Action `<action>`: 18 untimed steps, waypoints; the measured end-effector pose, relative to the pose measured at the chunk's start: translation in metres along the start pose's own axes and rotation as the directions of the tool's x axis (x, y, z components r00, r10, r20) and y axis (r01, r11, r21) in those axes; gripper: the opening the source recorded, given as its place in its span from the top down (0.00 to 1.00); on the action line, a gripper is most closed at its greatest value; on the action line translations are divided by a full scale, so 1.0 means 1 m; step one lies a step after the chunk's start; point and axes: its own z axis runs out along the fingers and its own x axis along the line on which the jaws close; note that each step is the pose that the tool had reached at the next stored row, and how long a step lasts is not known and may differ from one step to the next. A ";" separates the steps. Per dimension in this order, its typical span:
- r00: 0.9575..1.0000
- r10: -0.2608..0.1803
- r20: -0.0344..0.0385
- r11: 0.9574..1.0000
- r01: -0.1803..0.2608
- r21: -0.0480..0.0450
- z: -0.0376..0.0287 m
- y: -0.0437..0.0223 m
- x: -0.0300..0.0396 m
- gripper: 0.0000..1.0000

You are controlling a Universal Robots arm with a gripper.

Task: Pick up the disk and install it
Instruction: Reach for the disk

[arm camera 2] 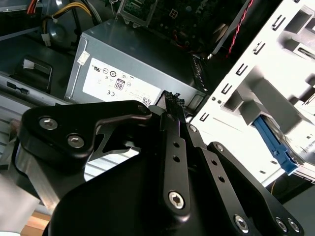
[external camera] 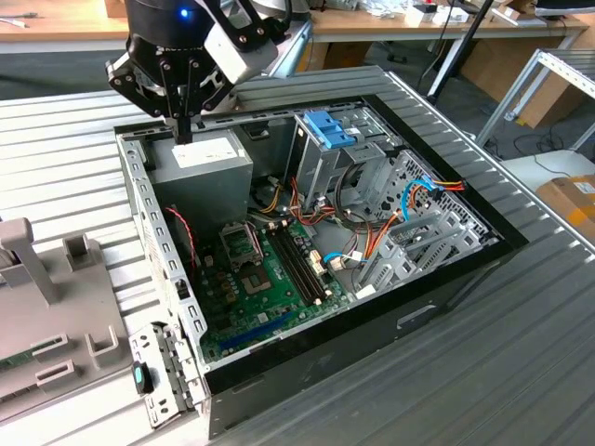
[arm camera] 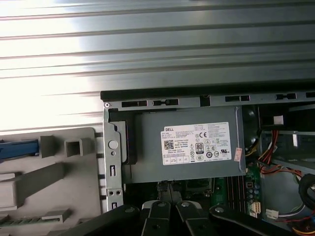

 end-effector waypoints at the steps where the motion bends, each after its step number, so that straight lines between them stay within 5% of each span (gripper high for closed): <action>1: 1.000 0.000 0.000 1.000 0.000 0.000 0.0000 0.0000 0.0003 0.89; 18: 1.000 0.000 0.000 1.000 0.000 0.000 -0.0001 -0.0005 0.0067 0.89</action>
